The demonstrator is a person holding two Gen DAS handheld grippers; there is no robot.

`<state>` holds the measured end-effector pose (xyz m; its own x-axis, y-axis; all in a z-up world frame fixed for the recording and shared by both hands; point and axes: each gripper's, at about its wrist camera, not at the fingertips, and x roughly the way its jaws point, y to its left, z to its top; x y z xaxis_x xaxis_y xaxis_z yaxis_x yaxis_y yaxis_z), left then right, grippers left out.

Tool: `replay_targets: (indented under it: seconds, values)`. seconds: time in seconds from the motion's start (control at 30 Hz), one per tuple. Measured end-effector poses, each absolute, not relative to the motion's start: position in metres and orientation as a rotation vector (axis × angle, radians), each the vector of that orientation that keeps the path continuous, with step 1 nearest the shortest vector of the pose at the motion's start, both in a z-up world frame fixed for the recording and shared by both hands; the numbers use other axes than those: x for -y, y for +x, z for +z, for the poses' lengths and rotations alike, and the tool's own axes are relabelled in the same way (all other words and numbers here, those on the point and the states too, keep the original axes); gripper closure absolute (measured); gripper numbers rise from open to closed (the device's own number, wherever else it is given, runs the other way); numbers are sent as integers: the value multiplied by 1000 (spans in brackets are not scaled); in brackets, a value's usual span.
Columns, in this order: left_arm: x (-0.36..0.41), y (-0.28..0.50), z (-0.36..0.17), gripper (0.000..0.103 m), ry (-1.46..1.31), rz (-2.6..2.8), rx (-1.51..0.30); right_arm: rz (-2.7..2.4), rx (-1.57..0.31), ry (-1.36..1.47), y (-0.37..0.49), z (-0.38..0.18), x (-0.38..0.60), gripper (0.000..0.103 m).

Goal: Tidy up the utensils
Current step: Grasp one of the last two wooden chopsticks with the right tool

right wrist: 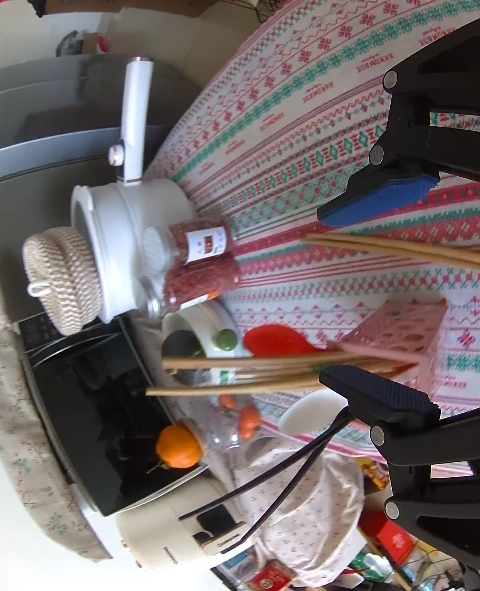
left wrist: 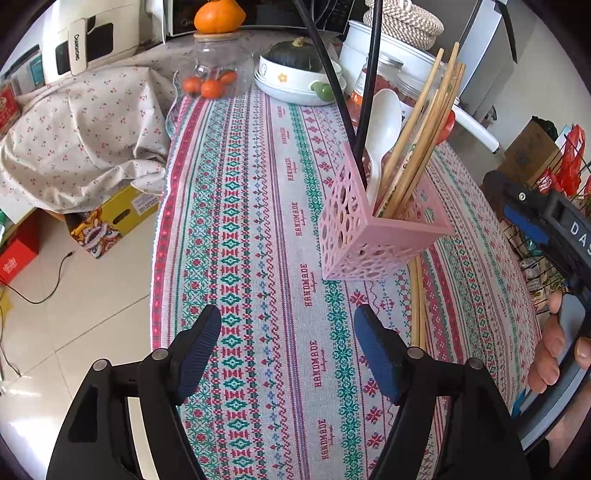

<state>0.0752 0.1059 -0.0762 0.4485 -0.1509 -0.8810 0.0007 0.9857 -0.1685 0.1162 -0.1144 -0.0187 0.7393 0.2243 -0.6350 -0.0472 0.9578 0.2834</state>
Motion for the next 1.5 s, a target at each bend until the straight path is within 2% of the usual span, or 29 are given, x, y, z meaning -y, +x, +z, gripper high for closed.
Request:
replay_targets:
  seconds: [0.2,0.47,1.2,1.27,1.3,1.33,1.37,1.4,1.43,1.5]
  values:
    - [-92,80,-85,8,-139,-99,-1137,164,-930,210,133,-57,133,26]
    - [-88,86,-95,3,-109,-94,-1164,125,-1120,159,162,-112,148,26]
    - [-82,86,-95,2,-88,-113,-1167,50,-1175,-52,183,-135,126,25]
    - [-78,84,-91,3,-79,-119,-1165,62,-1164,-79,182,-136,121,32]
    - [-75,82,-89,3,-74,-124,-1162,75,-1170,-77,181,-134,121,42]
    - [-72,80,-86,3,-65,-130,-1158,84,-1175,-82,180,-133,120,57]
    - [-67,77,-83,2,-49,-136,-1153,93,-1181,-90,179,-131,119,64]
    - [-63,75,-80,2,-33,-143,-1148,103,-1187,-96,177,-130,119,76]
    - [-59,72,-77,3,-17,-150,-1143,112,-1194,-100,176,-130,121,83]
    - [-49,67,-71,2,11,-163,-1131,125,-1205,-97,173,-130,127,89]
